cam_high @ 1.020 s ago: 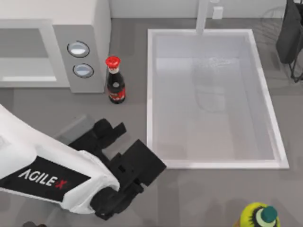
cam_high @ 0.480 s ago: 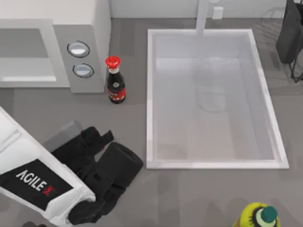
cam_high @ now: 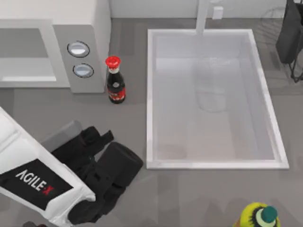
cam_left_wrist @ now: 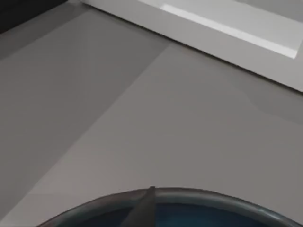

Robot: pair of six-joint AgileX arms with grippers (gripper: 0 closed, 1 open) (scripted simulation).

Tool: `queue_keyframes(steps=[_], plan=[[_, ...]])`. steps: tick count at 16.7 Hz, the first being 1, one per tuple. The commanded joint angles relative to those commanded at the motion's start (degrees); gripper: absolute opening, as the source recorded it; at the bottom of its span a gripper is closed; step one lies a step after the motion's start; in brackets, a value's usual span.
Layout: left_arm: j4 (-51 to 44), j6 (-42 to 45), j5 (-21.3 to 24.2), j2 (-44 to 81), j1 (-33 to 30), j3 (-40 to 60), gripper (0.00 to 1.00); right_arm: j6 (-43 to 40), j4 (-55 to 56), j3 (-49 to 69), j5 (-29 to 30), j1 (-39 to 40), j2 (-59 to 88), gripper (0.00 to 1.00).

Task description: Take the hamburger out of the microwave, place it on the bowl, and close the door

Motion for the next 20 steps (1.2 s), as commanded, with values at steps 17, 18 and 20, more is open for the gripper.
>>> queue_keyframes(steps=[17, 18, 20], plan=[[2.42, -0.60, -0.56, -1.75, -0.33, 1.88, 1.00, 0.00, 0.00, 0.00, 0.00, 0.00, 0.00, 1.00], [2.42, -0.58, -0.54, -1.77, -0.31, 1.88, 1.00, 0.00, 0.00, 0.00, 0.00, 0.00, 0.00, 1.00], [2.43, 0.88, 0.99, -3.55, 1.16, 2.20, 1.00, 0.00, 0.00, 0.00, 0.00, 0.00, 0.00, 1.00]])
